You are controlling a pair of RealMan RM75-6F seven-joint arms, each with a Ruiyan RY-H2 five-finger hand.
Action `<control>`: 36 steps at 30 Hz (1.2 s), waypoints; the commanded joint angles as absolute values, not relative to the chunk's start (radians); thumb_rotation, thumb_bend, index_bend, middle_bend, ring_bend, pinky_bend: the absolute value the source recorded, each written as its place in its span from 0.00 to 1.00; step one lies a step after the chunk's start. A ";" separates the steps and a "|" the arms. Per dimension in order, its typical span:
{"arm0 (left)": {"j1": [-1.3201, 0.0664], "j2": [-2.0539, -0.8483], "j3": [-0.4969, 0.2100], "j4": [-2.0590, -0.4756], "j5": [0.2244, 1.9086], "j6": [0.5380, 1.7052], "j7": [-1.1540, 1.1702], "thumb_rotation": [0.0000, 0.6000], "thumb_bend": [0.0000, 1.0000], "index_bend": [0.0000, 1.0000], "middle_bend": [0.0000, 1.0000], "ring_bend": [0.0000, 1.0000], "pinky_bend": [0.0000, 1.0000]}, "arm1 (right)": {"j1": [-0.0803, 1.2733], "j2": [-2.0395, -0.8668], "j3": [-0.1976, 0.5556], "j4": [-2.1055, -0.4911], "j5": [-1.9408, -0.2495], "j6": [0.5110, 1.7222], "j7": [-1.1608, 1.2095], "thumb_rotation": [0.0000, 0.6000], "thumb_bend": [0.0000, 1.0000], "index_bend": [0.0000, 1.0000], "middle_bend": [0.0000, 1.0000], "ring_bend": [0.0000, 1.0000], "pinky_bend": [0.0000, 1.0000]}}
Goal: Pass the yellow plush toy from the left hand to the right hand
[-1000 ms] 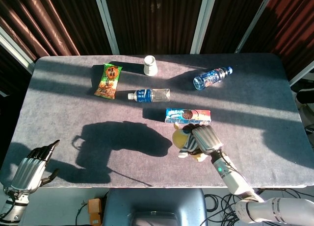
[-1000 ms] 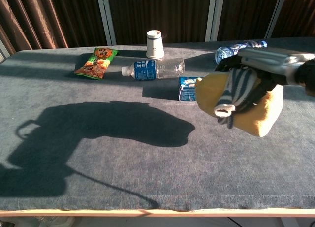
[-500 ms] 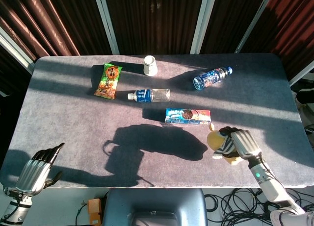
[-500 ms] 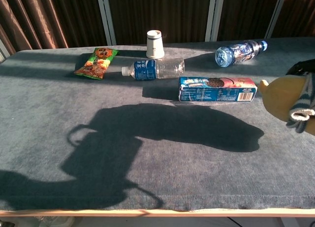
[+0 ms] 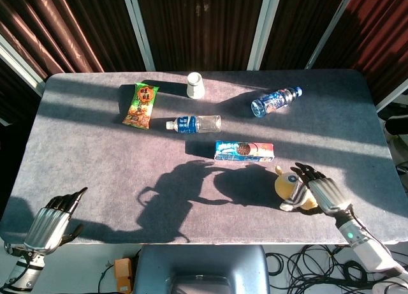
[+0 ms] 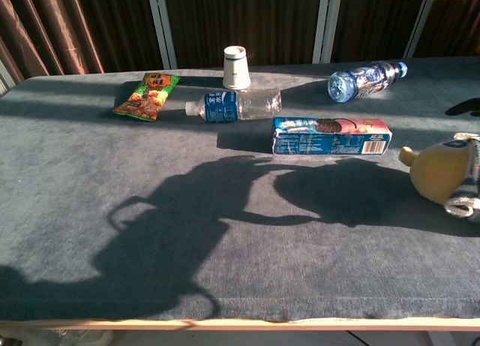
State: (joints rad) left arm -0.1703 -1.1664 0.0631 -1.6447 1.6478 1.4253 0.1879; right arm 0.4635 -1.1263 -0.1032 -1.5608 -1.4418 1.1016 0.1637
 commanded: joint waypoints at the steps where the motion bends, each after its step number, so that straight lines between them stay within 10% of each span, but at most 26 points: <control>1: -0.170 -1.166 0.064 -1.646 1.647 1.422 0.191 1.00 0.27 0.07 0.22 0.26 0.30 | 0.447 -1.087 -0.115 -1.589 -1.495 1.127 0.200 1.00 0.09 0.00 0.00 0.00 0.18; 17: -0.138 -1.194 0.057 -1.649 1.652 1.466 0.273 1.00 0.27 0.04 0.08 0.09 0.21 | 0.158 -1.075 -0.113 -1.598 -1.627 1.585 0.092 1.00 0.09 0.00 0.00 0.00 0.00; 36: -0.111 -1.196 0.065 -1.654 1.690 1.502 0.295 1.00 0.27 0.00 0.00 0.00 0.15 | 0.110 -1.055 -0.109 -1.570 -1.662 1.556 0.111 1.00 0.09 0.00 0.00 0.00 0.00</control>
